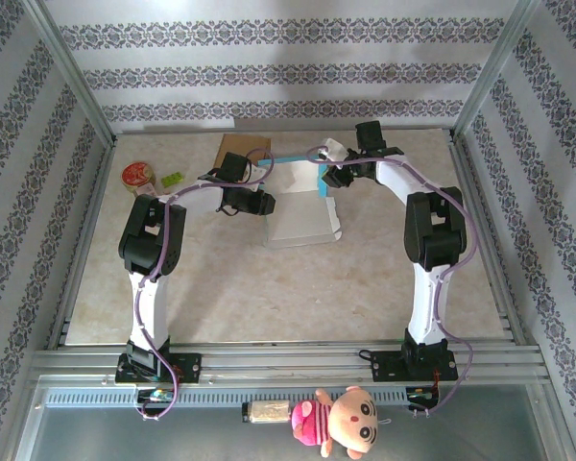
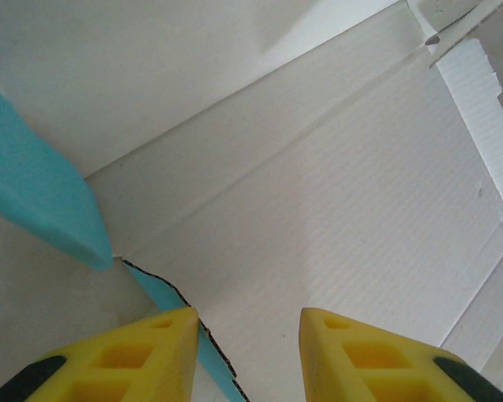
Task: Fold the paper box
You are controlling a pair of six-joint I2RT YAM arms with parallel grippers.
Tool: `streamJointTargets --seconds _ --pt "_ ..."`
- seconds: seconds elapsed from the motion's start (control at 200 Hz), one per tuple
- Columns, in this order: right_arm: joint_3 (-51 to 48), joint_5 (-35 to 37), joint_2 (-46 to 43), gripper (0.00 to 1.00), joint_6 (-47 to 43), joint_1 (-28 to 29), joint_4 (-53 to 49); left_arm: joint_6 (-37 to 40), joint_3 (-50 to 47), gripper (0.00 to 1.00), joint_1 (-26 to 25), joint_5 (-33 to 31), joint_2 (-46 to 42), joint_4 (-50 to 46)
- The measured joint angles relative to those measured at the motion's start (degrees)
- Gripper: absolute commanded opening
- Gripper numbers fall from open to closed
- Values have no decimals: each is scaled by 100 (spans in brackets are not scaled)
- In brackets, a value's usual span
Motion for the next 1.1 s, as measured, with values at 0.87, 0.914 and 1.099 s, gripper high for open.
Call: streamJointTargets --seconds 0.87,0.914,1.099 --pt "122 3143 140 2 2350 1080 326 -1375 -2538 76 -39 -1270 -2953 1342" --pt "24 3204 72 2 2444 1108 332 -1615 -2540 77 -31 -1491 -3265 1226" --pt "-649 3338 -426 2 2850 1318 352 -2463 -1388 77 223 -1532 -3346 293"
